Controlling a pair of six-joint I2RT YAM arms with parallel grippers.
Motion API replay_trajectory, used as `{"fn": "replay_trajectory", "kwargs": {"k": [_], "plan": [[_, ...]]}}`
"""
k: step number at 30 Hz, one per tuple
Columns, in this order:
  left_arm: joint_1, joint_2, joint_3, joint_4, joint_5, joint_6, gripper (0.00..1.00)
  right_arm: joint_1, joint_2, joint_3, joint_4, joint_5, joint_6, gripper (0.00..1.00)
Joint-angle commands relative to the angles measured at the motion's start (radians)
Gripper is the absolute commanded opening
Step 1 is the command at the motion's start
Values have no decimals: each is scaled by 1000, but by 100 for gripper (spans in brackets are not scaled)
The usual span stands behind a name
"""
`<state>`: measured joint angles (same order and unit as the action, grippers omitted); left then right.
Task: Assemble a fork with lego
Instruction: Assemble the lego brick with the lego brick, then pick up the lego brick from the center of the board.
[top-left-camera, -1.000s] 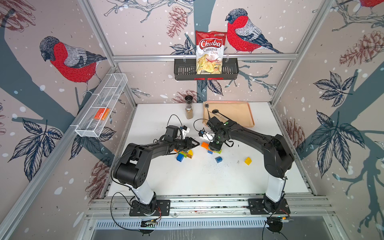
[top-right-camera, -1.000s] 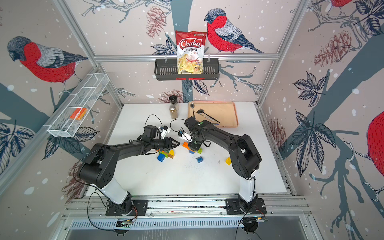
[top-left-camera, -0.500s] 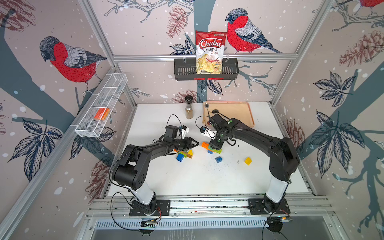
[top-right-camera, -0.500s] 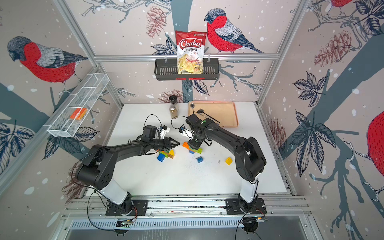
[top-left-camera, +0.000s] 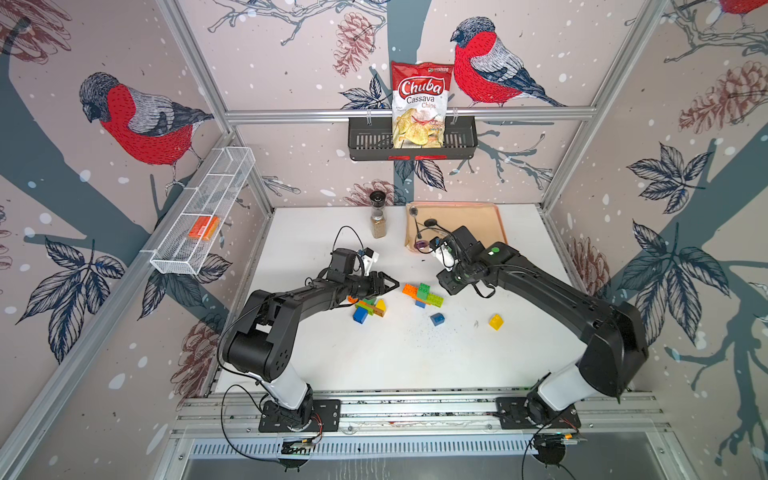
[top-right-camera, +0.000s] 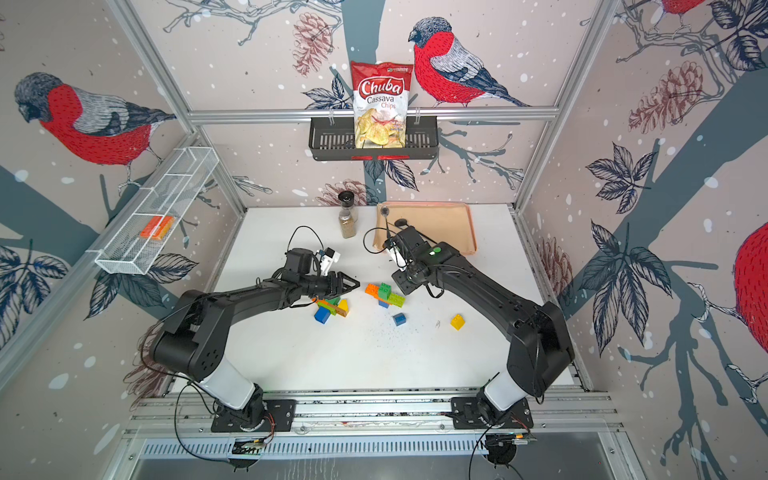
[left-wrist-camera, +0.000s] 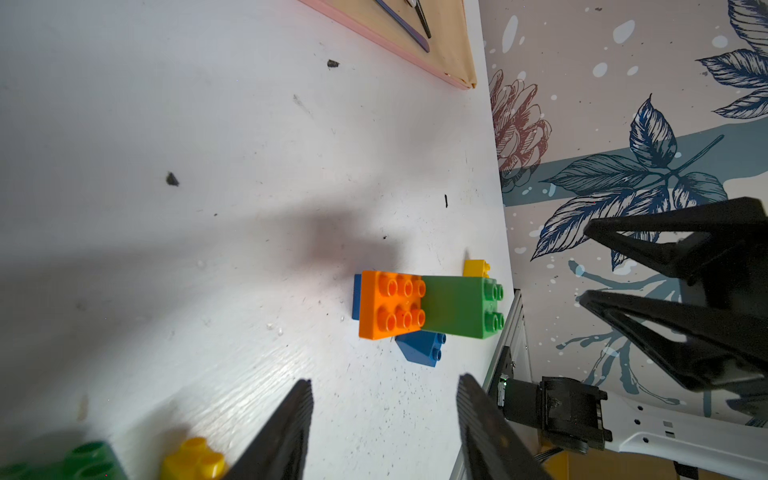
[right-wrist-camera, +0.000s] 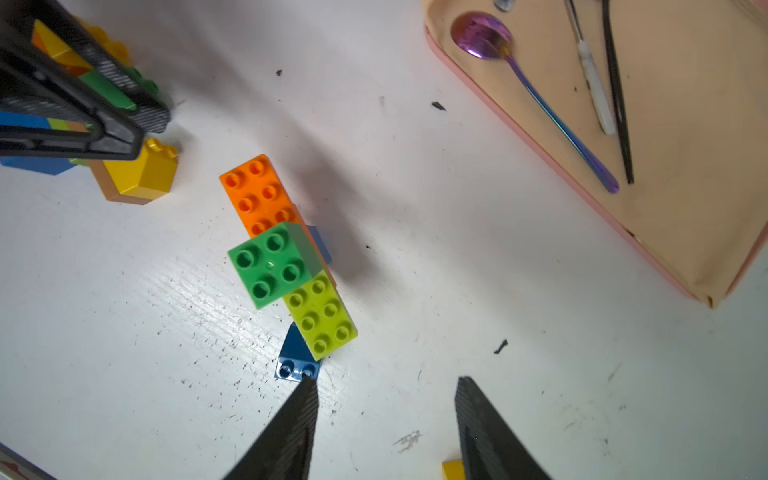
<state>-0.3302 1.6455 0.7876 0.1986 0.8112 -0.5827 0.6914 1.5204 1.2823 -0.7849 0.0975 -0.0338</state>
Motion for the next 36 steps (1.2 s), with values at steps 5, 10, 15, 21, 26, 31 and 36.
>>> {"fn": "replay_trajectory", "kwargs": {"k": [5,10,15,21,26,31,36], "plan": [[-22,29,18,41,11,4,57,-11,-120,-111,-5,77,98,55],[-27,63,32,59,4,-14,57,-62,-102,-136,-83,85,100,56],[-41,87,46,89,11,-41,57,-101,-36,-117,-118,73,68,56],[-44,137,69,106,43,-64,57,-127,89,-66,-203,58,-33,56],[-44,152,77,113,52,-68,57,-160,106,-110,-256,52,-126,56],[-44,168,80,117,60,-72,56,-210,73,-183,-259,21,-191,60],[-44,174,83,113,60,-71,56,-249,59,-266,-196,-10,-235,63]]}}
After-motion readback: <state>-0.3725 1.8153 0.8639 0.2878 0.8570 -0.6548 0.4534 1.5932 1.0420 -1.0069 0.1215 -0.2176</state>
